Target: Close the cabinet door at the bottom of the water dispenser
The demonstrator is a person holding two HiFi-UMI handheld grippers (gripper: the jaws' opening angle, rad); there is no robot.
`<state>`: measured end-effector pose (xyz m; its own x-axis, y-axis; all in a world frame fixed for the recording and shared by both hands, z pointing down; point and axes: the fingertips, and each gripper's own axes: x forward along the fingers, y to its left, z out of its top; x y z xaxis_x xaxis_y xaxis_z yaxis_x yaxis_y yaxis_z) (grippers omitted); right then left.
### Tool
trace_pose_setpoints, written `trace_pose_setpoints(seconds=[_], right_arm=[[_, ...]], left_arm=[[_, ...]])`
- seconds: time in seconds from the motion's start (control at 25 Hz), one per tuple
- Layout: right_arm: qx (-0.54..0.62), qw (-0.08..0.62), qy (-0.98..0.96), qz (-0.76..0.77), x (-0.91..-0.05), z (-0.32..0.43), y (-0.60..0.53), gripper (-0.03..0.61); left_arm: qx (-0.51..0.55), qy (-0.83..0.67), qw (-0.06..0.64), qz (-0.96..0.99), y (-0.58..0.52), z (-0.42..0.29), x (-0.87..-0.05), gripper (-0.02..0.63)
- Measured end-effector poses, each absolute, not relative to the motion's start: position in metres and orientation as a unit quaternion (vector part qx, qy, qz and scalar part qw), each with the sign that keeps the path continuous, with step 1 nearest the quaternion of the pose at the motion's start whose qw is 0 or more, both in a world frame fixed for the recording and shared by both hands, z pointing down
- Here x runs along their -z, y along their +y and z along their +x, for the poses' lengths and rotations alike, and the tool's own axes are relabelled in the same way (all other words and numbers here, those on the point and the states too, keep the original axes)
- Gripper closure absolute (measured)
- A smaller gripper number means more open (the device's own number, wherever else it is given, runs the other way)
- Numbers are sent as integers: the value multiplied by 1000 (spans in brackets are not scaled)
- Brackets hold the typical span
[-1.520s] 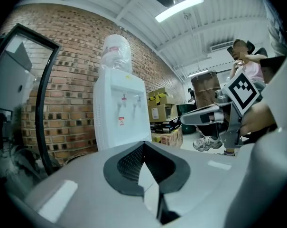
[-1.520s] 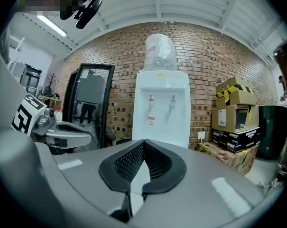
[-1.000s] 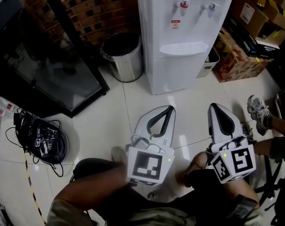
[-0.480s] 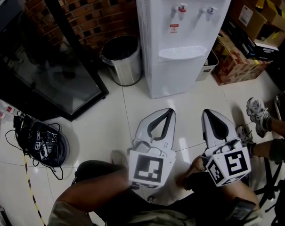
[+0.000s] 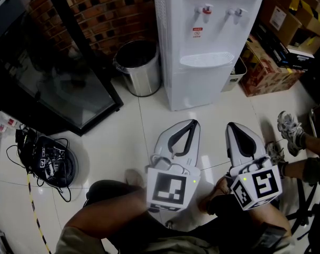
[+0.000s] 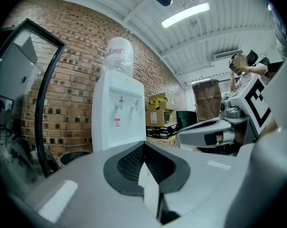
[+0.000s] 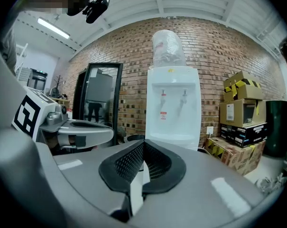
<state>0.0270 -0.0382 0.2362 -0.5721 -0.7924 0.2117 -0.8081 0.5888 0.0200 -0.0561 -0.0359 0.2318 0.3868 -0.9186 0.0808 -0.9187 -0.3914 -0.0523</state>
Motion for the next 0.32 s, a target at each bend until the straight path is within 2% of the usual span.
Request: trace_pose_setpoints(seconds=[0.32], right_arm=[[-37,99,-889,446,-236,21,-40,578]], left_arm=[[-40,-555,6,831,-40,-58,-228,614]])
